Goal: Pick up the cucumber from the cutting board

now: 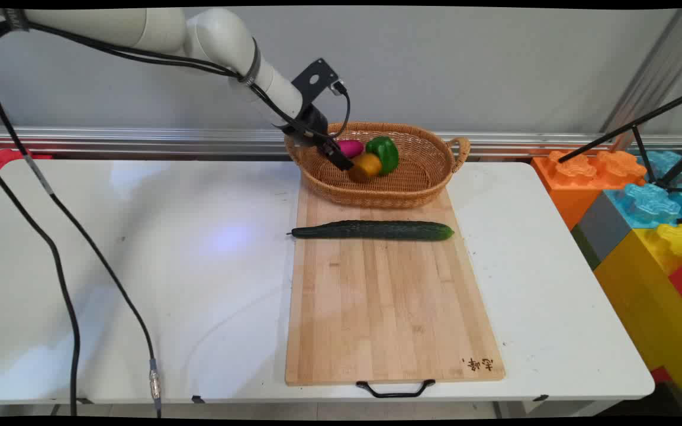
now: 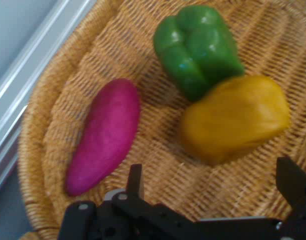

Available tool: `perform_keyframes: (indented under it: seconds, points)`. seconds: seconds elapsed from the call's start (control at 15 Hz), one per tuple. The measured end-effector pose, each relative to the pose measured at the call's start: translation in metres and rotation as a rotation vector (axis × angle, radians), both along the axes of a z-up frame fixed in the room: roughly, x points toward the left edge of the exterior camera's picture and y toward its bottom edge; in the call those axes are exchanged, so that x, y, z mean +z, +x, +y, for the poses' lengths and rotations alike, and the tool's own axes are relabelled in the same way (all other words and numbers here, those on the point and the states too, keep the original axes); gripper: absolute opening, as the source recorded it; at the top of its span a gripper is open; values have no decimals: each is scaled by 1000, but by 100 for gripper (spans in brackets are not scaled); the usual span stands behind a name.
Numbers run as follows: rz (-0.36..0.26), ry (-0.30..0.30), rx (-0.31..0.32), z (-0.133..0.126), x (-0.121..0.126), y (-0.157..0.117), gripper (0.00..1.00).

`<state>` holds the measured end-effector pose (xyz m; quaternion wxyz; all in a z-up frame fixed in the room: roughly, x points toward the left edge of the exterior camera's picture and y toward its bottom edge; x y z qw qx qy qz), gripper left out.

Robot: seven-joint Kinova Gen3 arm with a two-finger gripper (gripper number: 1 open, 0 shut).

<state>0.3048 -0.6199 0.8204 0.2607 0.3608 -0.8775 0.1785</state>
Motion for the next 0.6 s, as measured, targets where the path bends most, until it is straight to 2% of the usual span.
perform_keyframes:
  seconds: [0.27,0.6]
  points:
    - [23,15,-35,9,4,-15,100]
    - [62,25,-151,33,16,-50,100]
